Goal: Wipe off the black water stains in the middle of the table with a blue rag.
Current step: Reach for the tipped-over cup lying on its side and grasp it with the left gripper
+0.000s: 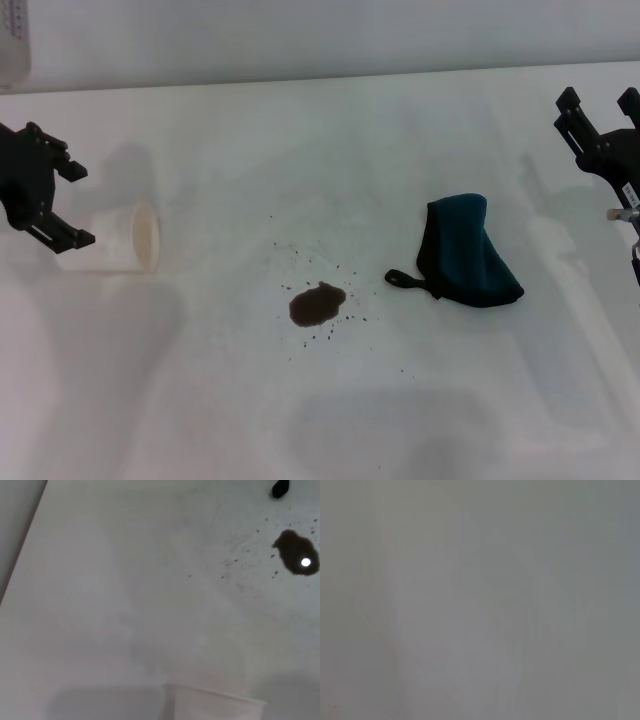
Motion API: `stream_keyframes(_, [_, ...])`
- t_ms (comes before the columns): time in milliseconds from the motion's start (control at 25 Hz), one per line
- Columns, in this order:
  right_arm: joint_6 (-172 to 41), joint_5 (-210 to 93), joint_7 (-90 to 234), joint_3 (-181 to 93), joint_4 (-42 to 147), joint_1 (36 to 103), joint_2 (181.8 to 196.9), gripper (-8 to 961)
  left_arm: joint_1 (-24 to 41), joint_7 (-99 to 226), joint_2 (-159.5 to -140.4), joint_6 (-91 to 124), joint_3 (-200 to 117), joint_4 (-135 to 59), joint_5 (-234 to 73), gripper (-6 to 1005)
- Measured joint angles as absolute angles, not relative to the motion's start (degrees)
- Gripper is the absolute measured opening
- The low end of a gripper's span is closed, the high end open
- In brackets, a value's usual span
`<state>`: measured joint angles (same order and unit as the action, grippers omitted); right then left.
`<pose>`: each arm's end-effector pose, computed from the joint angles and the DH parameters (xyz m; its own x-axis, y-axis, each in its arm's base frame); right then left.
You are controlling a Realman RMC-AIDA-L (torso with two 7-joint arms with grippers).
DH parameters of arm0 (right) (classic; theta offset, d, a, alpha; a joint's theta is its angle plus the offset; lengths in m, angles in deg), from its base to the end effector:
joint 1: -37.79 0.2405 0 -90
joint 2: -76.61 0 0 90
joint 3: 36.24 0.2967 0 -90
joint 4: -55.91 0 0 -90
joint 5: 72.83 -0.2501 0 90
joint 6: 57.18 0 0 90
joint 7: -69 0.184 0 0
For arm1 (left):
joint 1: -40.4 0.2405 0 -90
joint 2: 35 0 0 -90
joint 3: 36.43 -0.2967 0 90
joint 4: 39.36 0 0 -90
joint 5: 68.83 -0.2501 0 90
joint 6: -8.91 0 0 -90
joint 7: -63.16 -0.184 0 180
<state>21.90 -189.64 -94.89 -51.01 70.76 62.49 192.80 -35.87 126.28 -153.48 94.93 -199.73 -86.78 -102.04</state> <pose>0.4034 0.3588 -0.0531 0.5357 0.0494 -0.8429 -0.8390 -0.0813 -0.5380 -0.2476 0.4992 0.0104 0.9030 0.0704 -0.4239 -0.0119 -0.9820 -0.1883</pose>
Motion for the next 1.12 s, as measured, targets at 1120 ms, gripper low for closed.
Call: stream_keyframes(1120, [22.36,-189.2,-94.82,-51.01,70.77,62.48,192.8,781,-30.78,126.18,-153.86,80.57,-199.64,-72.32,-101.63,878])
